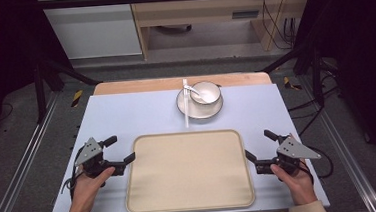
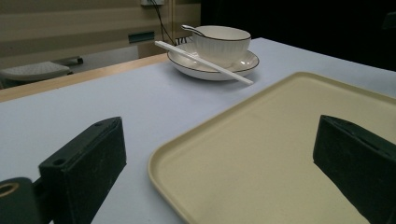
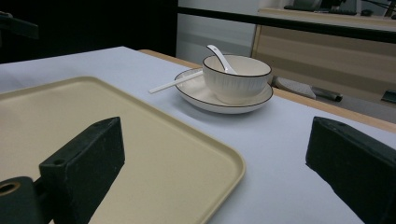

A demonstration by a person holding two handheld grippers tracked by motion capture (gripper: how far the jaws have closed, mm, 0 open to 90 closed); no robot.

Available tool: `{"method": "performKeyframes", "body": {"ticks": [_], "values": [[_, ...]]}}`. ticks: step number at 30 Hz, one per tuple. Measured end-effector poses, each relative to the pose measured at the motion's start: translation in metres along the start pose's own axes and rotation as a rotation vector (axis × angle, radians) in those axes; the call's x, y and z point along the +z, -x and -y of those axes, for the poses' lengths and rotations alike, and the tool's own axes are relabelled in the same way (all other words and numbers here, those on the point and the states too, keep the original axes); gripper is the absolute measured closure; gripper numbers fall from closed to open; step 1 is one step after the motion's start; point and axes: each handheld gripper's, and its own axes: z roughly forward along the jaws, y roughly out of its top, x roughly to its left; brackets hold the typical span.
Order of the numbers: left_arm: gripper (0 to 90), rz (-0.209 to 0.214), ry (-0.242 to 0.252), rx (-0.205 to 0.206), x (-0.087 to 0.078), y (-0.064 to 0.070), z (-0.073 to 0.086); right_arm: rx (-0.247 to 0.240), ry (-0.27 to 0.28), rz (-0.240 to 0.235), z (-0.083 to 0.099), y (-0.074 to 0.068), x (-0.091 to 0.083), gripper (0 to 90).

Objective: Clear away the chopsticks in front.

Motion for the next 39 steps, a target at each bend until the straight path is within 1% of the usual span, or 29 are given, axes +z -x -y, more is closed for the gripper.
{"method": "performKeyframes", "body": {"ticks": [1, 4, 6, 7, 8, 9, 10, 11, 12, 13, 14, 16, 18, 19, 20, 21, 22, 23, 24, 25, 26, 27, 29, 31, 32, 33, 34, 37, 39], "values": [[2.7, 0.021, -0.007, 0.003, 0.003, 0.002, -0.004, 0.0, -0.002, -0.001, 0.0, -0.001, 0.0, 4.8], [2.8, 0.035, -0.019, 0.011, 0.007, 0.006, -0.009, -0.002, -0.009, 0.0, 0.0, -0.001, 0.001, 4.7], [3.0, 0.06, -0.031, 0.023, 0.016, 0.01, -0.018, 0.003, -0.02, 0.006, 0.001, -0.002, 0.001, 4.4], [3.0, 0.06, -0.031, 0.023, 0.016, 0.01, -0.018, 0.009, -0.015, 0.005, 0.001, -0.001, 0.001, 4.4], [3.0, 0.066, -0.032, 0.022, 0.019, 0.012, -0.021, 0.009, -0.015, 0.005, 0.001, -0.001, 0.001, 4.4], [3.1, 0.074, -0.029, 0.027, 0.027, 0.013, -0.027, 0.022, -0.009, 0.014, 0.001, -0.001, 0.0, 3.9], [3.6, 0.074, -0.029, 0.027, 0.027, 0.013, -0.027, 0.022, -0.009, 0.014, 0.001, -0.001, 0.0, 3.9], [3.6, 0.079, -0.04, 0.031, 0.032, 0.013, -0.03, 0.023, -0.006, 0.017, 0.001, -0.001, 0.0, 3.8], [4.1, 0.083, -0.065, 0.039, 0.045, 0.014, -0.036, 0.031, -0.004, 0.022, 0.001, -0.001, 0.001, 3.7], [4.1, 0.083, -0.065, 0.039, 0.045, 0.014, -0.036, 0.032, 0.0, 0.023, 0.001, -0.002, 0.002, 3.7], [4.1, 0.089, -0.079, 0.046, 0.051, 0.014, -0.04, 0.032, 0.0, 0.023, 0.001, -0.002, 0.002, 3.7], [5.8, 0.086, -0.101, 0.063, 0.066, 0.016, -0.048, 0.03, 0.002, 0.023, 0.001, -0.003, 0.002, 3.7], [5.8, 0.089, -0.112, 0.072, 0.081, 0.019, -0.056, 0.028, 0.007, 0.022, 0.0, -0.004, 0.002, 3.7], [6.0, 0.086, -0.12, 0.072, 0.088, 0.021, -0.059, 0.028, 0.005, 0.023, 0.0, -0.004, 0.002, 3.7], [6.8, 0.074, -0.141, 0.078, 0.101, 0.024, -0.066, 0.033, 0.006, 0.024, 0.0, -0.005, 0.002, 3.8], [7.6, 0.066, -0.149, 0.083, 0.108, 0.026, -0.07, 0.037, 0.003, 0.027, 0.0, -0.005, 0.002, 3.8], [7.7, 0.066, -0.155, 0.087, 0.115, 0.027, -0.072, 0.039, 0.001, 0.027, 0.0, -0.004, 0.002, 3.8], [7.7, 0.066, -0.155, 0.087, 0.115, 0.027, -0.072, 0.039, 0.001, 0.027, 0.0, -0.004, 0.002, 3.8], [8.3, 0.045, -0.171, 0.084, 0.127, 0.029, -0.076, 0.038, 0.0, 0.026, 0.0, -0.004, 0.002, 4.0], [9.2, 0.045, -0.171, 0.084, 0.127, 0.029, -0.076, 0.039, -0.001, 0.026, 0.0, -0.004, 0.002, 4.0], [9.4, 0.037, -0.173, 0.079, 0.133, 0.029, -0.078, 0.045, -0.002, 0.02, 0.0, -0.004, 0.002, 4.0], [10.5, -0.002, -0.185, 0.083, 0.144, 0.031, -0.082, 0.05, 0.0, 0.016, 0.0, -0.004, 0.002, 3.9], [13.5, -0.033, -0.203, 0.092, 0.154, 0.031, -0.084, 0.056, 0.001, 0.013, 0.0, -0.004, 0.003, 3.7], [15.4, -0.046, -0.214, 0.079, 0.164, 0.031, -0.085, 0.059, 0.002, 0.011, -0.001, -0.004, 0.004, 3.8], [17.2, -0.046, -0.214, 0.079, 0.164, 0.031, -0.085, 0.059, 0.002, 0.007, -0.001, -0.005, 0.004, 3.8], [18.1, -0.06, -0.216, 0.065, 0.173, 0.032, -0.087, 0.057, 0.003, 0.004, -0.001, -0.005, 0.003, 3.8], [19.0, -0.06, -0.216, 0.065, 0.173, 0.032, -0.087, 0.057, 0.003, 0.004, -0.001, -0.005, 0.003, 3.8], [20.5, -0.078, -0.232, 0.062, 0.183, 0.034, -0.091, 0.066, 0.008, -0.002, -0.002, -0.004, 0.003, 4.5], [22.7, -0.075, -0.226, 0.066, 0.188, 0.035, -0.095, 0.074, 0.013, 0.002, -0.002, -0.003, 0.002, 4.6]]}}
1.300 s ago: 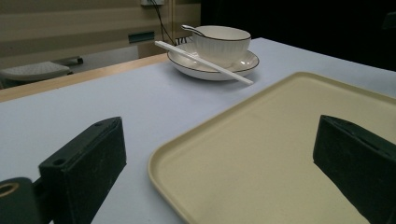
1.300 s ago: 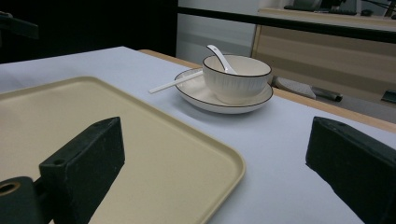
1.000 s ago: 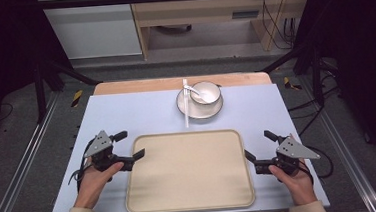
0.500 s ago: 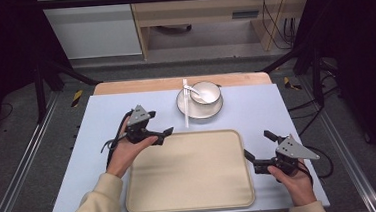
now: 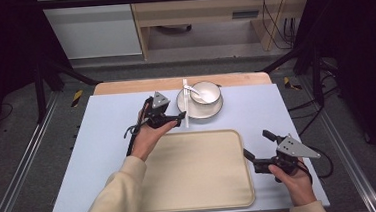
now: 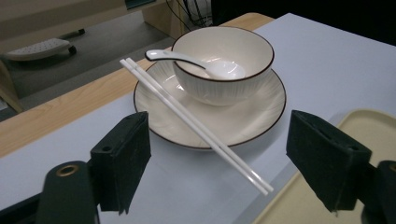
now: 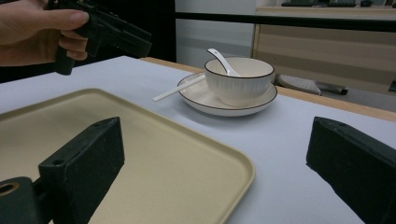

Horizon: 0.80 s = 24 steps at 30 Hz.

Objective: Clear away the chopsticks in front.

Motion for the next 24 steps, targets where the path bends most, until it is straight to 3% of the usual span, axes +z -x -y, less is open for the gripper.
{"method": "performKeyframes", "body": {"ticks": [3, 4, 10, 16, 24], "values": [[25.9, -0.023, -0.011, 0.006, 0.005, -0.001, -0.006, 0.012, -0.002, 0.005, 0.0, 0.001, -0.001, 4.6], [26.8, -0.05, -0.013, 0.019, 0.007, -0.002, -0.008, 0.012, 0.004, 0.004, 0.0, 0.002, -0.001, 4.6], [31.0, -0.077, -0.03, 0.023, 0.013, -0.005, -0.01, 0.018, 0.004, -0.002, -0.001, 0.003, -0.002, 4.8], [41.7, -0.1, -0.047, -0.008, 0.022, -0.005, -0.02, 0.019, 0.006, -0.005, -0.001, 0.002, -0.002, 5.0], [47.9, -0.125, -0.106, -0.055, 0.033, -0.013, -0.012, 0.027, -0.003, -0.002, 0.0, 0.003, -0.001, 5.1]]}}
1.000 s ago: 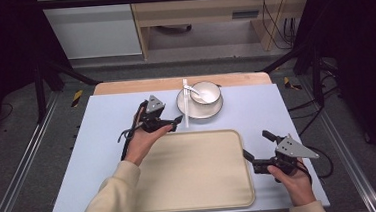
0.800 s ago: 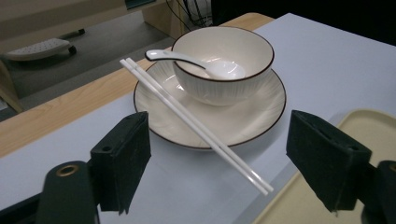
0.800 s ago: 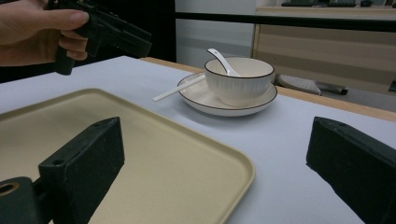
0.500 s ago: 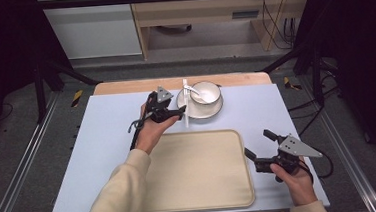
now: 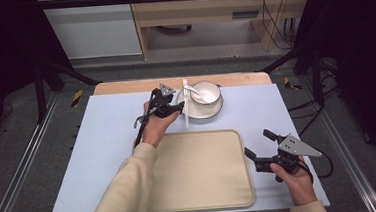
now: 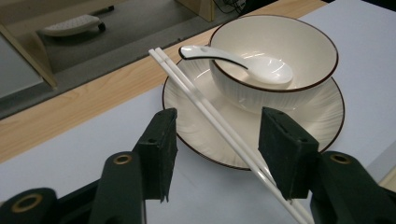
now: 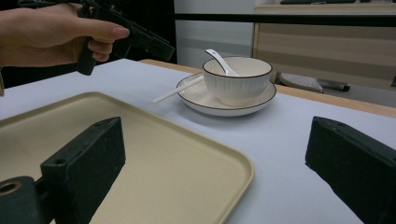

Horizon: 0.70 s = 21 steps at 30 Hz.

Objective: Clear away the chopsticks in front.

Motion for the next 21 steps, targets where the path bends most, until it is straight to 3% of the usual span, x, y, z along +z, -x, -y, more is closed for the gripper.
{"method": "performKeyframes", "body": {"ticks": [6, 12, 21], "values": [[55.9, 0.021, -0.012, -0.041, 0.011, -0.005, 0.005, -0.003, -0.012, -0.001, 0.0, 0.0, 0.0, 5.3], [60.3, 0.03, -0.038, -0.044, 0.022, 0.0, 0.006, -0.011, -0.019, 0.0, 0.001, 0.0, 0.001, 5.3], [65.6, 0.002, -0.085, -0.067, 0.035, 0.008, 0.005, -0.003, -0.027, -0.006, 0.001, 0.0, 0.0, 5.4]]}}
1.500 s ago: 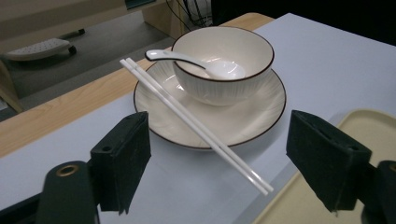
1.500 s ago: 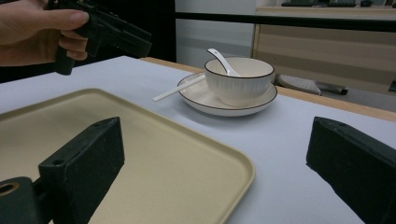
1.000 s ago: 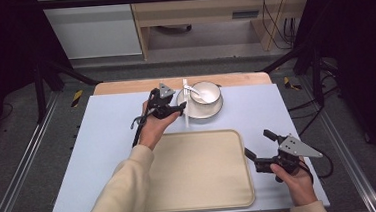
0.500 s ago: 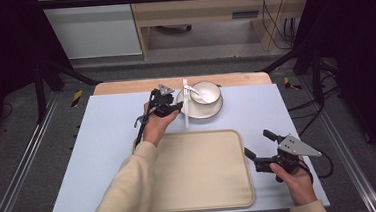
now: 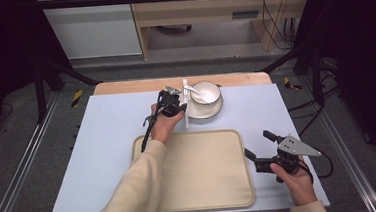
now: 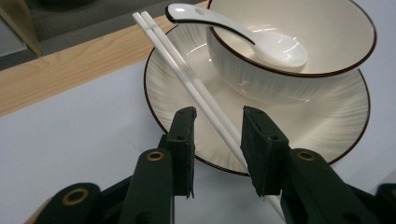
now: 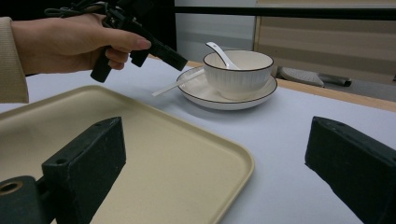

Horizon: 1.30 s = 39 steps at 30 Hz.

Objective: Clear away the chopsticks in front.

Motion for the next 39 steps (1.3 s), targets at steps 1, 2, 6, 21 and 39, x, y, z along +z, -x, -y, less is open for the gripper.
{"method": "performKeyframes", "body": {"ticks": [1, 2, 6, 21, 39], "values": [[65.6, 0.003, -0.003, -0.004, 0.001, 0.001, 0.0, 0.0, 0.0, 0.0, 0.0, 0.0, 0.0, 5.4], [65.9, 0.004, -0.007, -0.003, 0.002, 0.001, 0.001, 0.0, 0.001, -0.001, 0.0, 0.0, 0.0, 5.4], [67.4, -0.004, -0.034, -0.017, 0.007, 0.001, 0.002, 0.006, 0.0, -0.002, 0.0, 0.0, 0.0, 5.4], [71.6, -0.029, -0.058, -0.06, 0.017, 0.007, 0.003, 0.009, -0.002, -0.005, 0.0, 0.001, -0.001, 5.5], [80.3, -0.121, -0.045, -0.166, 0.024, 0.014, 0.002, 0.011, -0.001, -0.011, 0.0, 0.003, -0.001, 5.9]]}}
